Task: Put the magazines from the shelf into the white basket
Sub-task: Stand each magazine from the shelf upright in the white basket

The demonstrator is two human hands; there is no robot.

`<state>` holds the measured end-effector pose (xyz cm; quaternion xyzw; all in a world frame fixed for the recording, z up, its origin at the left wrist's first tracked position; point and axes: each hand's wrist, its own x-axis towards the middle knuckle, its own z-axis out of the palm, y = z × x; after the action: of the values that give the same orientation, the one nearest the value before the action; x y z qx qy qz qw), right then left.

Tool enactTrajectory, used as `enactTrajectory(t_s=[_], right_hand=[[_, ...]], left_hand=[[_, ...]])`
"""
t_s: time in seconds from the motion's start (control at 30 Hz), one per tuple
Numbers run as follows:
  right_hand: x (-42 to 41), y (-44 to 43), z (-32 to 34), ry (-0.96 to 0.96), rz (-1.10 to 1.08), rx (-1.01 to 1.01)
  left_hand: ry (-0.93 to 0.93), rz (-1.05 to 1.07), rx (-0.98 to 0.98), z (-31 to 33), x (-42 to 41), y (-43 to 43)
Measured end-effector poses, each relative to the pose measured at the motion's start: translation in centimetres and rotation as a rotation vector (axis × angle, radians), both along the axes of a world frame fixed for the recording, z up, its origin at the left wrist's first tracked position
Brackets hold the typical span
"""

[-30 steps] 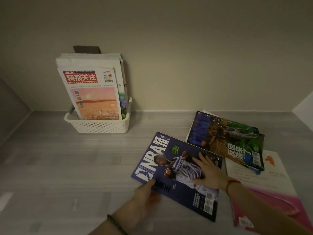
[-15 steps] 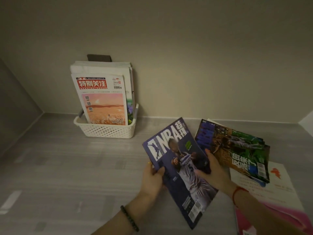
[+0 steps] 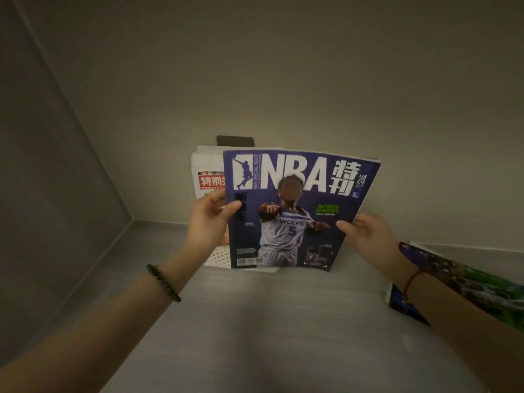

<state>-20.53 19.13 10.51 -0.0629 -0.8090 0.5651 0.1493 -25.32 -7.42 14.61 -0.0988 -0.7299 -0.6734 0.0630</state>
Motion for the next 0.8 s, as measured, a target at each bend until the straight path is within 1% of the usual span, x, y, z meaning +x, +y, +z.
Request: enactTrajectory(t_s=[0.1,0.2,0.33,0.4,0.53,0.63,0.7,0.8], right_hand=[[-4.8,-3.9,2.2,0.092,-0.002,-0.060],[-8.9,-6.8,2.5,0.127,-0.039,-0.014],[-12.2,-8.7,0.2,0.032,-0.126,-0.035],[-13.0,-9.2,-1.4,-0.028,-0.195,-0.002],[-13.7,-9.7,-4.1,-0.132,-0.264,0.154],[-14.3,-9.8,-5.7,-0.216,-0.275,0.278],[-15.0,-9.5,-6.5,-0.186,-0.329,0.237],[-15.8,-9.6,-7.0,-0.158,-0.382,0.127]], left_hand=[[0.070,0.134,0.076,2.6,-4.8,-2.9],[0.075,0.197,0.099,3.2,-9.2,-4.9],[-0.039,0.215,0.110,0.6,-12.9,-6.3],[-0.115,0.216,0.116,-1.6,-14.0,-6.5],[-0.222,0.227,0.114,-5.8,-15.0,-6.9],[-0.207,0.257,0.132,-7.8,-15.5,-7.1],[-0.193,0.314,0.163,-8.4,-15.9,-7.2],[-0.179,0.340,0.062,-9.1,-16.4,-7.2]])
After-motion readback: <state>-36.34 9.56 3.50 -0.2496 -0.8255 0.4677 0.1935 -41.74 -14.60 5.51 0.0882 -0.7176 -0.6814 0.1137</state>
